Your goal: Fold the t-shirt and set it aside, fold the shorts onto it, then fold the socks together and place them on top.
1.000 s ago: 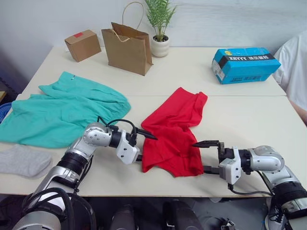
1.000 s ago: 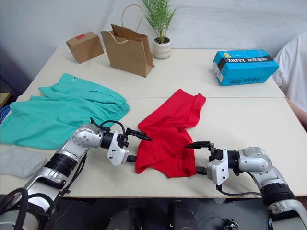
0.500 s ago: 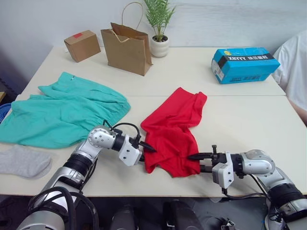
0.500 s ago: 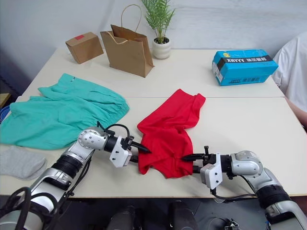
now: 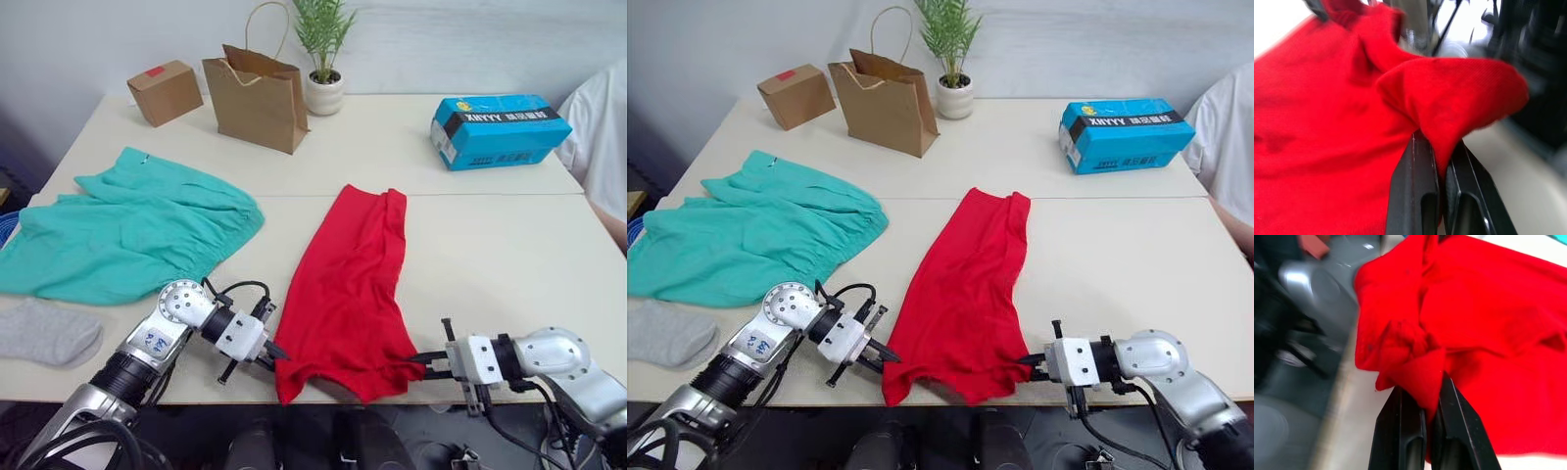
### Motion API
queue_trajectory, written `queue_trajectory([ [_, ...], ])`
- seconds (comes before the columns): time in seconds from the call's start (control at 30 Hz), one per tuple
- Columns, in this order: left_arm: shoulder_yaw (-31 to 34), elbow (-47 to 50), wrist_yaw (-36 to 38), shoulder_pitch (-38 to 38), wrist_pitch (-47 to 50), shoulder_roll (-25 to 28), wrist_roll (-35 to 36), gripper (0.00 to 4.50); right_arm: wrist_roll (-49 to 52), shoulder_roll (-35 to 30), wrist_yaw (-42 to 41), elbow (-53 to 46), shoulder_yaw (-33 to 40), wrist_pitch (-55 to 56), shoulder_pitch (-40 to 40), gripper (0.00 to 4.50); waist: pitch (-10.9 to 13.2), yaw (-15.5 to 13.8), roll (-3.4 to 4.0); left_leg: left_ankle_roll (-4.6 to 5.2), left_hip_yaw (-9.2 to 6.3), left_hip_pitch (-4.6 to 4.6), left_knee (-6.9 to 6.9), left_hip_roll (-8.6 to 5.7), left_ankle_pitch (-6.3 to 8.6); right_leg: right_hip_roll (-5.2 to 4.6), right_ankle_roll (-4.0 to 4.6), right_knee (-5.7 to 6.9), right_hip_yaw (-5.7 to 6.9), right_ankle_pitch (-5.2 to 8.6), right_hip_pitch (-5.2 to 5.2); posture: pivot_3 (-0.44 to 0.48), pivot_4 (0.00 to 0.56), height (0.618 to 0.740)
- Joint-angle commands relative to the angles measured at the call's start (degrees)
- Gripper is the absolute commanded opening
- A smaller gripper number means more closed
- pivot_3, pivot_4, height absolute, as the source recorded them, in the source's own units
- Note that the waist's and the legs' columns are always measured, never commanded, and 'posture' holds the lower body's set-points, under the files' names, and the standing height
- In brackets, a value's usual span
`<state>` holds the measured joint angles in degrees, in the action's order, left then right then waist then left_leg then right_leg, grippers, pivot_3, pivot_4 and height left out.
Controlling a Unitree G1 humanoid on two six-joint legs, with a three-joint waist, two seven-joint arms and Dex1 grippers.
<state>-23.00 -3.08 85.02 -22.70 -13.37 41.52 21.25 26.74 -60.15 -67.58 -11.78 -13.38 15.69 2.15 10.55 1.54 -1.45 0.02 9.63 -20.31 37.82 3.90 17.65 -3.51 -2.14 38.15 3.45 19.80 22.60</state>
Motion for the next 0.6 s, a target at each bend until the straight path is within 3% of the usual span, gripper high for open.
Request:
queue_trajectory([
  [0.03,2.9,7.4,1.7,2.6,5.5,3.9,3.1,0.02,4.4,-3.6,-1.5,-7.7,5.0,-6.2,4.4,0.0,0.0,0.0,0.0,-0.02,-0.04,0.02,-0.01,0.0,0.01,0.0,0.0,-0.05,0.03,0.0,-0.05,0.0,0.15,0.74],
  [0.23,4.9,18.5,3.2,11.1,12.8,11.4,6.6,0.02,11.5,-9.1,-4.7,-16.6,12.1,-17.4,13.1,0.0,0.0,0.0,-0.01,-0.1,-0.08,-0.01,-0.25,-0.01,0.01,0.01,-0.02,-0.29,0.08,0.02,-0.04,0.0,0.15,0.74],
  [0.43,7.8,22.6,1.0,15.1,19.1,14.5,8.3,0.02,14.4,-12.4,-8.1,-19.7,16.4,-27.6,17.4,0.0,0.0,-0.1,-0.07,0.0,-0.14,-0.04,-0.3,-0.05,0.07,0.01,-0.03,-0.36,0.09,0.02,-0.05,0.0,0.15,0.74],
  [0.6,11.1,26.9,-2.2,17.0,26.5,15.7,11.6,0.02,10.3,-14.7,-12.5,-18.9,20.0,-28.7,22.9,0.0,0.1,-0.3,-0.12,0.0,-0.17,-0.06,-0.46,-0.1,0.07,0.0,-0.04,-0.49,0.09,0.02,-0.04,0.0,0.15,0.74],
])
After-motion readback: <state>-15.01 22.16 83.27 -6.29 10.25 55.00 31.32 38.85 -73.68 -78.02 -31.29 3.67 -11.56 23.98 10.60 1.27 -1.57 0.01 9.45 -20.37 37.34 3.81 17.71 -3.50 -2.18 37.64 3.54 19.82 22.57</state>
